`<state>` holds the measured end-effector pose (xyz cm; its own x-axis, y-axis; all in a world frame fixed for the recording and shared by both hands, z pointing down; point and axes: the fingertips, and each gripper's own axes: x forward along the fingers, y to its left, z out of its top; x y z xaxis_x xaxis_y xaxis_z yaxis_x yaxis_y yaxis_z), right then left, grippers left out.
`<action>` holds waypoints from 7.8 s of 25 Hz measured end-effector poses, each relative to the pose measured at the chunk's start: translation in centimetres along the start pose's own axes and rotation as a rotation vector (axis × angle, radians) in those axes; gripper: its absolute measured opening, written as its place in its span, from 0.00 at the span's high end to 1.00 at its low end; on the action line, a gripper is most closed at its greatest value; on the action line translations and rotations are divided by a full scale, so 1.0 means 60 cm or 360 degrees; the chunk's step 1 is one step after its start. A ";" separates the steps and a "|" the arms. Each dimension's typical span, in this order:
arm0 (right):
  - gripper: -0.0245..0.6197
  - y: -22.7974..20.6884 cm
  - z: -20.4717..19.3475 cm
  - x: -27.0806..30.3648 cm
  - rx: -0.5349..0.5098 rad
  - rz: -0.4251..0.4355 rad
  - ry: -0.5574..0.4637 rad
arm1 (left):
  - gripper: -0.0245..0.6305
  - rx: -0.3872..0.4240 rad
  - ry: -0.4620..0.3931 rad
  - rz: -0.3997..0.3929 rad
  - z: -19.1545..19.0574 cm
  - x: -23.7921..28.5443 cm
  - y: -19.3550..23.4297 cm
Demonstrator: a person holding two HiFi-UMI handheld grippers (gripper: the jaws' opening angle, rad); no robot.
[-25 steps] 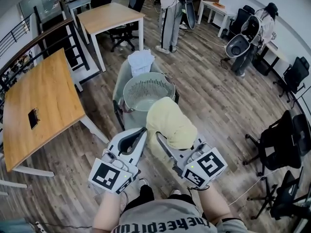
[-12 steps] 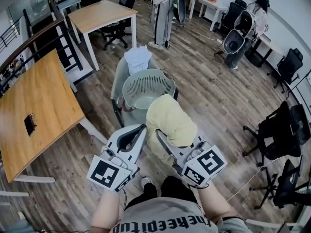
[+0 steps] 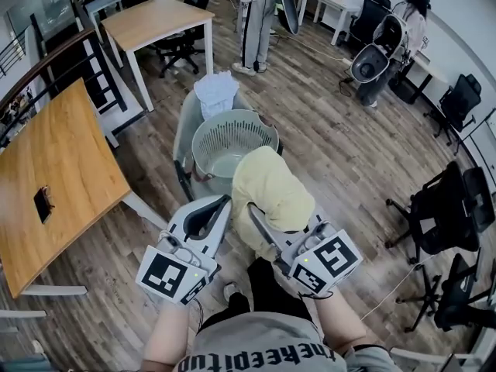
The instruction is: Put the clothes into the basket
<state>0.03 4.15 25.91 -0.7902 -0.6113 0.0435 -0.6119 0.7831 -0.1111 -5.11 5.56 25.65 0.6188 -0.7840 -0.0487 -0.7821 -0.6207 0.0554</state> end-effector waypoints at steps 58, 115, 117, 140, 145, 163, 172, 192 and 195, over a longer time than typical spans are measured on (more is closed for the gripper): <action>0.65 -0.345 0.032 0.184 0.0081 0.0392 0.0022 | 0.94 0.0014 0.0131 0.0420 -0.037 0.318 0.164; 0.65 -0.359 -0.117 0.409 0.0233 -0.0465 0.0105 | 0.94 -0.0221 0.0324 -0.0281 -0.156 0.297 0.428; 0.65 -0.364 -0.133 0.413 0.0238 -0.0476 0.0130 | 0.94 -0.0232 0.0337 -0.0283 -0.167 0.299 0.430; 0.64 -0.400 -0.317 0.440 0.0409 -0.0517 0.0426 | 0.94 -0.0337 0.0503 -0.0209 -0.281 0.303 0.449; 0.63 -0.403 -0.343 0.440 0.0442 -0.0537 0.0478 | 0.94 -0.0353 0.0520 -0.0180 -0.296 0.301 0.457; 0.54 -0.390 -0.424 0.451 0.0472 -0.0459 0.0764 | 0.94 -0.0346 0.0534 -0.0119 -0.317 0.294 0.491; 0.48 -0.379 -0.448 0.442 0.0446 -0.0427 0.0910 | 0.94 -0.0354 0.0536 -0.0121 -0.320 0.294 0.484; 0.45 -0.363 -0.456 0.433 0.0499 -0.0377 0.1030 | 0.94 -0.0363 0.0516 -0.0117 -0.320 0.295 0.484; 0.45 -0.368 -0.455 0.433 0.0563 -0.0394 0.1004 | 0.94 -0.0350 0.0499 -0.0110 -0.320 0.296 0.488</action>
<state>-7.91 -25.87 56.57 -0.5663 -0.4997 0.6555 -0.8102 0.4836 -0.3312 -15.61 -26.60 45.55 0.6885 -0.6824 0.2457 -0.7245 -0.6312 0.2770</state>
